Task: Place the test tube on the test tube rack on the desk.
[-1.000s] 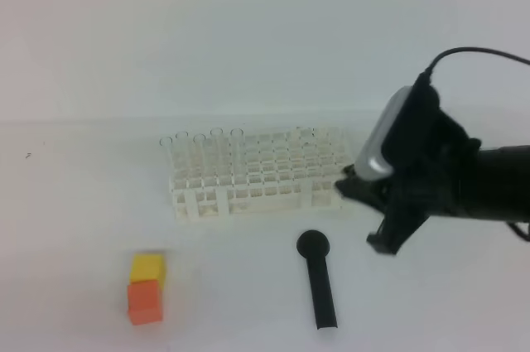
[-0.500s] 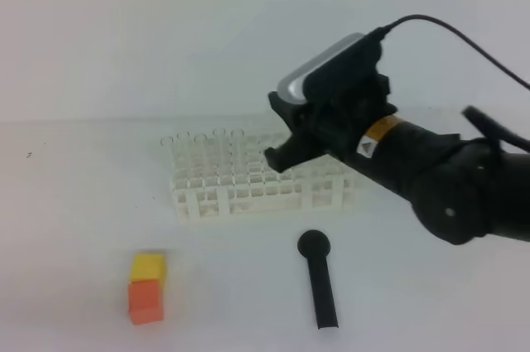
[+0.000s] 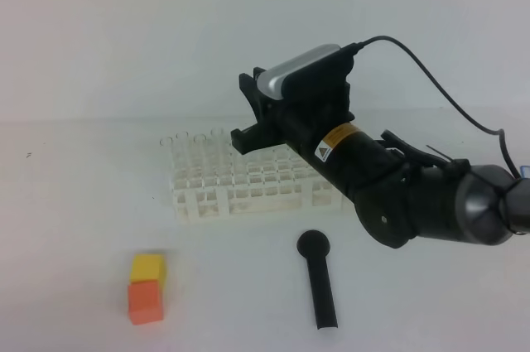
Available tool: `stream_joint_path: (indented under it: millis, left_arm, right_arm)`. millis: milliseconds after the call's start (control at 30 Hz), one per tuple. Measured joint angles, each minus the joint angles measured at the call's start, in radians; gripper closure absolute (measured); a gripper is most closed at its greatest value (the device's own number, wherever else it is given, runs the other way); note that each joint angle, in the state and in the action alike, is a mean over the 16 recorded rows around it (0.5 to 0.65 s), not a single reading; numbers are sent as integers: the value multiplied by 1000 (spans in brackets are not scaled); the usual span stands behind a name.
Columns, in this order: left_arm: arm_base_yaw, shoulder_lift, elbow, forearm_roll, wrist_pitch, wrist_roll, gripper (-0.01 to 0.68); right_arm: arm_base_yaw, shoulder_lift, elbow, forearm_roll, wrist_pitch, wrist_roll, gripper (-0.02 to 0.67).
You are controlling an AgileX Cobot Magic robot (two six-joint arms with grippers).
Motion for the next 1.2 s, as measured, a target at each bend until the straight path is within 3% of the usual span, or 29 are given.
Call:
stream_joint_path:
  millis: [300, 467, 833, 1000, 1200]
  left_arm:
    - [29, 0, 0, -130, 145, 106, 673]
    - [30, 0, 0, -323, 187, 314, 673]
    - [30, 0, 0, -848, 249, 929, 673]
    - [30, 0, 0, -948, 271, 1073, 673]
    - [30, 0, 0, -972, 285, 1126, 673]
  right_arm:
    - [7, 10, -3, -43, 9, 67, 531]
    - [11, 13, -3, -46, 28, 69, 531]
    - [15, 39, -3, -40, 45, 24, 531]
    - [15, 55, -3, -33, 40, 7, 528]
    - [15, 66, -3, -23, 30, 4, 487]
